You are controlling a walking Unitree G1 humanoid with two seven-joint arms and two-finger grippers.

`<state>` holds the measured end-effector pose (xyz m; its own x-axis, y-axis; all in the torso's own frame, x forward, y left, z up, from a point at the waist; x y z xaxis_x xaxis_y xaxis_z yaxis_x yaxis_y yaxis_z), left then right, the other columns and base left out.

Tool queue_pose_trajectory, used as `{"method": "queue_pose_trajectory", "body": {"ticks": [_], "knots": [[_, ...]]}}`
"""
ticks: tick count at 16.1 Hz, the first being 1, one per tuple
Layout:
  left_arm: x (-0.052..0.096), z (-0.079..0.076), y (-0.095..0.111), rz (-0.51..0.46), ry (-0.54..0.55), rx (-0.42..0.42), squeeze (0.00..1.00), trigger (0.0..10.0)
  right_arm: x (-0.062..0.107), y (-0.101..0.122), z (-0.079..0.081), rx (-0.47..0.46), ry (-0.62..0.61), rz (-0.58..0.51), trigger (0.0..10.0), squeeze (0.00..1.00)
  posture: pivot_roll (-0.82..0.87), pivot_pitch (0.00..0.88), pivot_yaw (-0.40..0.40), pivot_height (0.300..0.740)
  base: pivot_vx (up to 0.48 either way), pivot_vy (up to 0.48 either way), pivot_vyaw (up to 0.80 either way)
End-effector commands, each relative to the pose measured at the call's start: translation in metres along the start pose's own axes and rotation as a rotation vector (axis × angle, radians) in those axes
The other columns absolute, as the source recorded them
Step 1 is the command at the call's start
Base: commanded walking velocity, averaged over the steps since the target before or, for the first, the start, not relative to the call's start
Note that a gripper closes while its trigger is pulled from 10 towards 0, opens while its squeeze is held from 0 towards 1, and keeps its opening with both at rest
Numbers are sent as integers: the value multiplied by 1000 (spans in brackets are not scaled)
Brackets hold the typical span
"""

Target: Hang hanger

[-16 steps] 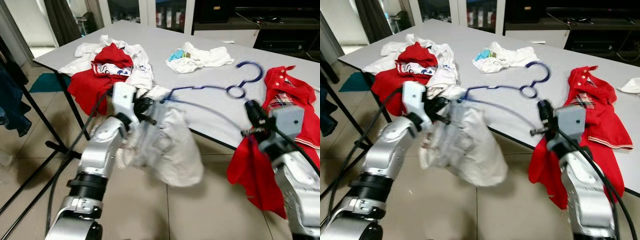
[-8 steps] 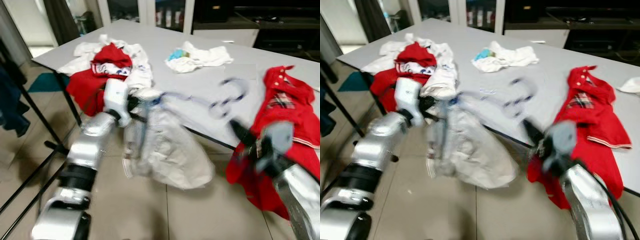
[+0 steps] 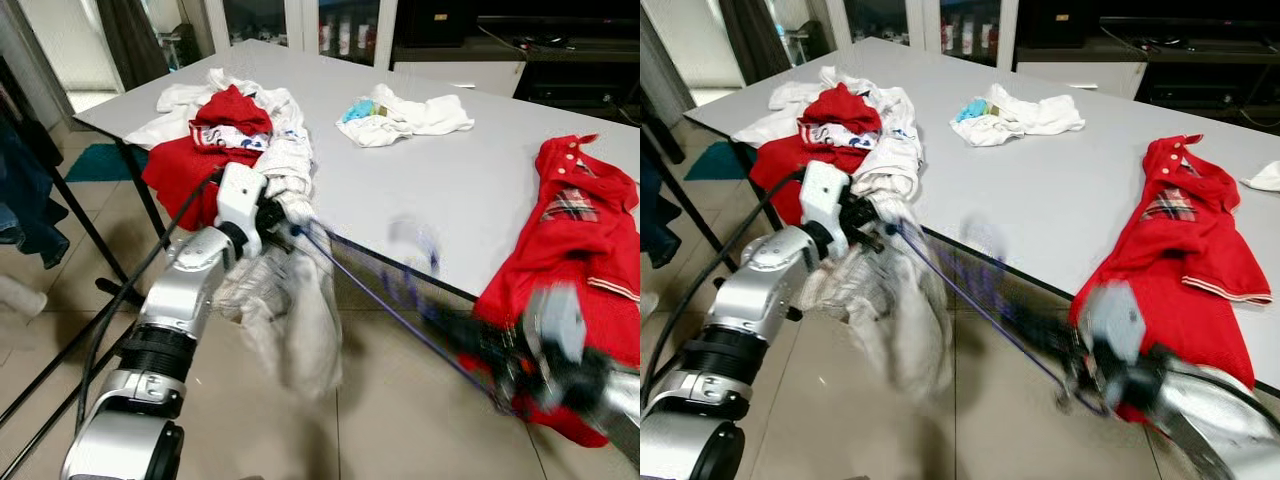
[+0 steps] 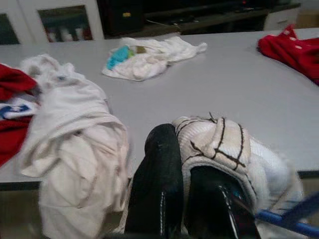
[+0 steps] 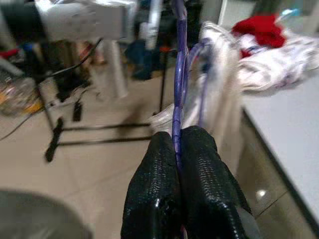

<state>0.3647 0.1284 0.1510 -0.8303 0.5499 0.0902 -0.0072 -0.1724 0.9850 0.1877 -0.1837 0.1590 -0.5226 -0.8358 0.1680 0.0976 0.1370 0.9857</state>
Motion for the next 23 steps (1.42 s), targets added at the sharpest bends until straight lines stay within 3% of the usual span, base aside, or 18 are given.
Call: {"method": "queue_pose_trajectory", "body": {"ticks": [1, 3, 8, 13, 23], "knots": [[1, 13, 17, -55, 49, -34, 0, 10000, 2, -1, 8, -8, 91, 35, 10000, 0, -138, 0, 42, 740, 0, 0, 0], [3, 16, 16, -52, 53, -36, 0, 10000, 5, -1, 0, 17, 66, 63, 10000, 0, -134, 0, 41, 740, 0, 0, 0], [2, 12, 16, -59, 37, -35, 0, 10000, 3, -1, -45, 122, -185, 118, 10000, 0, -127, 0, 34, 740, 0, 0, 0], [0, -13, 24, -112, -116, -46, 0, 10000, -16, 1, -37, 141, -103, 126, 10000, 0, -127, 0, 33, 740, 0, 0, 0], [0, -14, 26, -127, -118, -36, 0, 10000, -19, 1, -36, 122, -96, 104, 10000, 0, -126, 0, 32, 740, 0, 0, 0]]}}
Point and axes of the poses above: a point about 5 cm out from each wrist's last joint towards the gripper, its own x axis pointing back from the gripper into the wrist, its own y axis along the axis of the wrist's last joint, z = x × y, the point moved 1 cm from there along -x, pointing out of the wrist towards the gripper, and after that the axes turned 4 degrees about -x, right-handed, at the moved point
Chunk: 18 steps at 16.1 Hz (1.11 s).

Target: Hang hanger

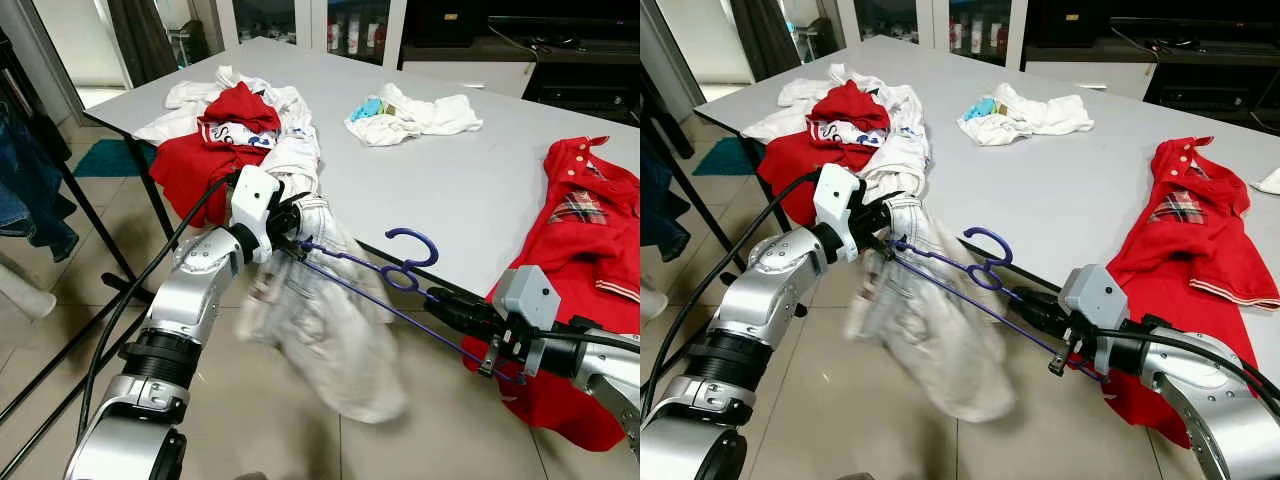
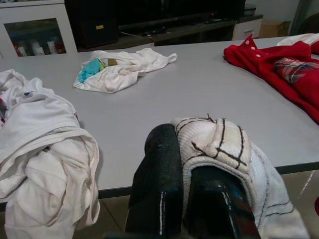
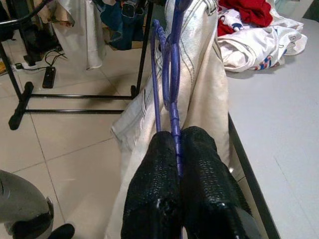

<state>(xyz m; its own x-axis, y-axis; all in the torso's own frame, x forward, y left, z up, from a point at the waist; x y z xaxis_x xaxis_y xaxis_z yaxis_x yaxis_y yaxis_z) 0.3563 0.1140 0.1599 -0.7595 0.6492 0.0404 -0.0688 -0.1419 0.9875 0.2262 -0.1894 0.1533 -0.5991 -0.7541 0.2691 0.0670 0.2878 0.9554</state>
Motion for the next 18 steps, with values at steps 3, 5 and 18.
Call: {"method": "queue_pose_trajectory", "body": {"ticks": [3, 5, 18], "knots": [[-1, 1, 15, -58, -5, -26, 0, 10000, -2, 4, 0, 10, 7, -7, 10000, 0, -126, 0, 32, 740, 0, 0, 0], [-1, 1, 15, -58, -5, -26, 0, 10000, -2, 4, 0, 10, 7, -7, 10000, 0, -126, 0, 32, 740, 0, 0, 0], [9, 23, -7, -17, 251, 184, 0, 10000, 21, -30, 26, -79, 213, 145, 10000, 0, -114, 0, 16, 740, 0, 0, 0]]}}
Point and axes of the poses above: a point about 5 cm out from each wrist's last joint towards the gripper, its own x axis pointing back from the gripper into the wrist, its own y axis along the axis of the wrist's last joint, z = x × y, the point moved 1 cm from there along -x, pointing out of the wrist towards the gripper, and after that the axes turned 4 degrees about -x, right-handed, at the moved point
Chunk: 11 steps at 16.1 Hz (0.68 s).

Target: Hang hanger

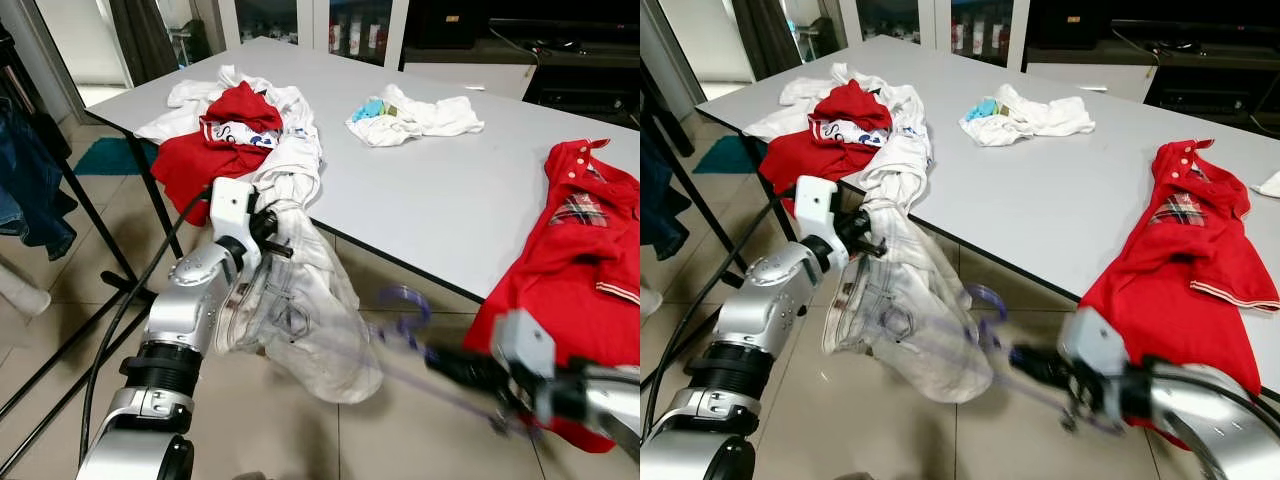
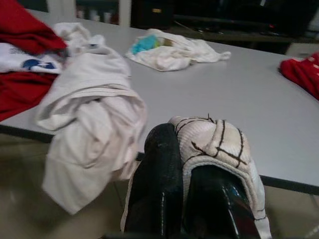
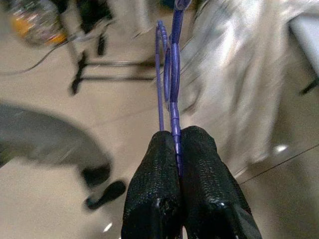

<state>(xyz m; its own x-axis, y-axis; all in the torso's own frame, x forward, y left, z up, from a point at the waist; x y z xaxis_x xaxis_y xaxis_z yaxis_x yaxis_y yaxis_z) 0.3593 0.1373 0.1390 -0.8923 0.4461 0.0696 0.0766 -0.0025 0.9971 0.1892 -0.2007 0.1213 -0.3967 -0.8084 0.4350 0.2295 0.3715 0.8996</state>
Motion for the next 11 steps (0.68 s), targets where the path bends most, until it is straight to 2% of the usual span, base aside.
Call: {"method": "queue_pose_trajectory", "body": {"ticks": [1, 3, 5, 6, 8, 10, 11], "knots": [[-3, 5, 18, -60, 12, -11, 0, 10000, 6, 4, 0, 6, 19, -4, 10000, 0, -114, 0, 16, 740, 0, 0, 0], [-1, 8, 17, -54, 29, -25, 0, 10000, 17, 5, -4, 0, -9, -7, 10000, 0, -118, 0, 15, 740, 0, 0, 0], [0, 8, 16, -54, 31, -44, 0, 10000, 26, 7, -23, -3, -138, -42, 10000, 0, -118, 0, 11, 740, 0, 0, 0], [0, 7, 15, -54, 30, -42, 0, 10000, 31, 7, -41, 5, -264, -61, 10000, 0, -118, 0, 11, 740, 0, 0, 0], [-1, 3, 16, -67, 21, -35, 0, 10000, 42, 16, -66, -50, -439, -171, 10000, 0, -118, 0, 11, 740, 0, 0, 0], [-2, -2, 26, -112, 3, -20, 0, 10000, 46, 25, -77, -63, -536, -259, 10000, 0, -116, 0, 10, 740, 0, 0, 0], [-3, -6, 36, -158, -5, -20, 0, 10000, 43, 29, -87, -88, -633, -333, 10000, 0, -115, 0, 10, 740, 0, 0, 0]]}}
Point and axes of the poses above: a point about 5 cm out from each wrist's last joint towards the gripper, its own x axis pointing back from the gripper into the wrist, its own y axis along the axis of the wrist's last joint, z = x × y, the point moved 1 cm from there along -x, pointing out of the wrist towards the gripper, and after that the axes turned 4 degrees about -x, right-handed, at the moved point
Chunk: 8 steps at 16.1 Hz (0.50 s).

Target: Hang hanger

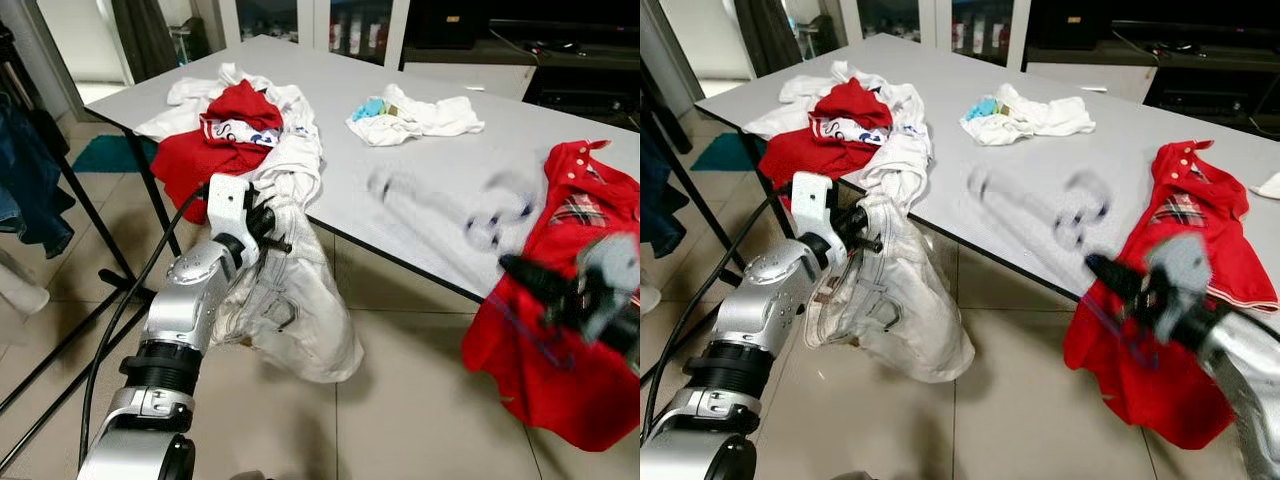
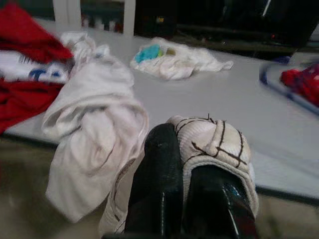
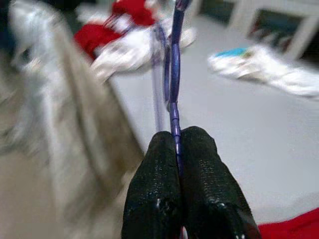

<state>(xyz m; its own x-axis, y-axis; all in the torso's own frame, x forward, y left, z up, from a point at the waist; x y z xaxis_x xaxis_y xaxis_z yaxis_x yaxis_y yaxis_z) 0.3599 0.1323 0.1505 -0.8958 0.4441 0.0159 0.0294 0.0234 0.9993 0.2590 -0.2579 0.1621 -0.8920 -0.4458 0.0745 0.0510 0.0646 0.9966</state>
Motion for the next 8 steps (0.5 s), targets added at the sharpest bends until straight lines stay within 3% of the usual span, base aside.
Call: {"method": "queue_pose_trajectory", "body": {"ticks": [1, 5, 6, 8], "knots": [[-5, -4, 31, -128, -11, -18, 0, 10000, -4, 6, -6, -4, -100, -64, 10000, 0, -114, 0, 11, 740, 0, 0, 0], [-5, -13, 23, -73, -81, -43, 0, 10000, -12, 10, -6, 23, -250, -181, 10000, 0, -116, 0, 16, 740, 0, 0, 0], [-4, -19, 19, -54, -138, -113, 0, 10000, -10, 7, -15, 55, -350, -178, 10000, 0, -115, 0, 17, 740, 0, 0, 0], [-6, -25, 16, -40, -179, -174, 0, 10000, -4, -5, -29, 137, -499, -129, 10000, 0, -112, 0, 19, 740, 0, 0, 0]]}}
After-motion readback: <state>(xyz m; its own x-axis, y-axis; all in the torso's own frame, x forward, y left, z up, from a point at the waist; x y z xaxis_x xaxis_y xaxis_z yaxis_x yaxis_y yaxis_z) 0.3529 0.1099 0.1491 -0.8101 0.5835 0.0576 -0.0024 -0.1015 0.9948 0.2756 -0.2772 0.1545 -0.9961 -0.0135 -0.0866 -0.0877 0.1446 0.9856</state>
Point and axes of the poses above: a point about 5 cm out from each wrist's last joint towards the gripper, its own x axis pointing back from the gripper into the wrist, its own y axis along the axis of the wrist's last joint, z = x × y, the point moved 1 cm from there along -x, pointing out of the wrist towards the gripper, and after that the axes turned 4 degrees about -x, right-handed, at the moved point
